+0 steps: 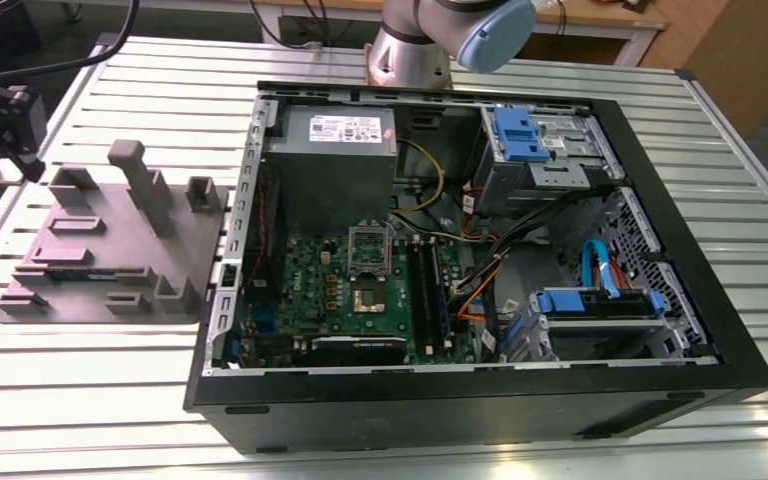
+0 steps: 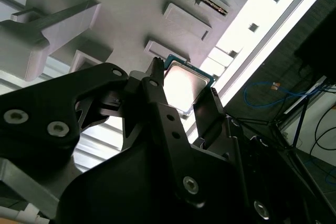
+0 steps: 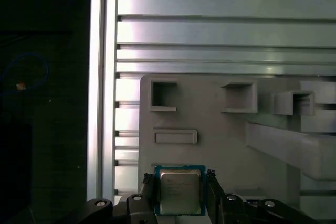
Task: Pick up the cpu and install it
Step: 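Pick up the cpu and move it towards the insertion slot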
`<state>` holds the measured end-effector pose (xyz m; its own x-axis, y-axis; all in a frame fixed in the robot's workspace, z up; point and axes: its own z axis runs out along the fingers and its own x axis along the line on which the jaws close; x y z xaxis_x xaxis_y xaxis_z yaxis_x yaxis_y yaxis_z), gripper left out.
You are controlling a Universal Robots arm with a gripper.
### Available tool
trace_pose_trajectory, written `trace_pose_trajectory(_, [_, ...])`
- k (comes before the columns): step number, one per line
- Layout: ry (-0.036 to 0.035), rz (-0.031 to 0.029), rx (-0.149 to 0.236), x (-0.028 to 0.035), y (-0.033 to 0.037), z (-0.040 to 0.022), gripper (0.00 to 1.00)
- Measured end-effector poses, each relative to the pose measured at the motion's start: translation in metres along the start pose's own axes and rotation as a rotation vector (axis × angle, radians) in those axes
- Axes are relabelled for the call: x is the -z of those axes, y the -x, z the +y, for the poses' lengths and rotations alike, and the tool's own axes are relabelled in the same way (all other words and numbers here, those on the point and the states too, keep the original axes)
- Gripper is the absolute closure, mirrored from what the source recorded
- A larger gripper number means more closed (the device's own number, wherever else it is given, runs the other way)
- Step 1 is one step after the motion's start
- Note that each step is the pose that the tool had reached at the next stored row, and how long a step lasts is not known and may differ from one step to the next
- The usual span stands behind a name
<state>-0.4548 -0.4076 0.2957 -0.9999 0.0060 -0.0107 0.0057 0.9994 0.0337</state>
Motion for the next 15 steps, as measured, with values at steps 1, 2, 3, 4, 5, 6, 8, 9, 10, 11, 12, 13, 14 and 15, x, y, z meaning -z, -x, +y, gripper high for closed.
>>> trace_pose_trajectory(1, [-0.0001,0.0001,0.0,0.0003,0.0,0.0,0.53])
trace_pose_trajectory(2, [-0.0001,0.0002,0.0,0.0007,0.0,0.0,0.53])
trace_pose_trajectory(3, [-0.0001,0.0001,0.0,0.0009,0.0,0.0,0.53])
trace_pose_trajectory(4, [0.0,0.0001,0.0,0.0009,0.0,0.0,0.53])
trace_pose_trajectory(5, [-0.0002,0.0001,0.0,0.001,0.0,0.0,0.53])
trace_pose_trajectory(6, [-0.0001,0.0001,0.0,0.001,0.0,0.0,0.53])
trace_pose_trajectory(8, [-0.0001,0.0002,0.0,0.0011,0.0,0.0,0.53])
trace_pose_trajectory(9, [-0.0001,0.0002,0.0,0.0013,0.0,0.0,0.53])
trace_pose_trajectory(10, [-0.0002,0.0004,0.0,0.0018,0.0,0.0,0.53])
trace_pose_trajectory(11, [-0.0002,0.0003,0.0,0.0021,0.0,0.0001,0.53])
trace_pose_trajectory(12, [-0.0001,0.0002,0.0,0.0023,0.0,0.0001,0.53])
trace_pose_trajectory(13, [-0.0001,0.0001,0.0,0.0025,0.0,0.0001,0.53])
trace_pose_trajectory(14, [0.0,0.0,0.0,0.0026,0.0,0.0001,0.53])
trace_pose_trajectory(15, [-0.0001,0.0001,0.0,0.0028,0.0,0.0001,0.53])
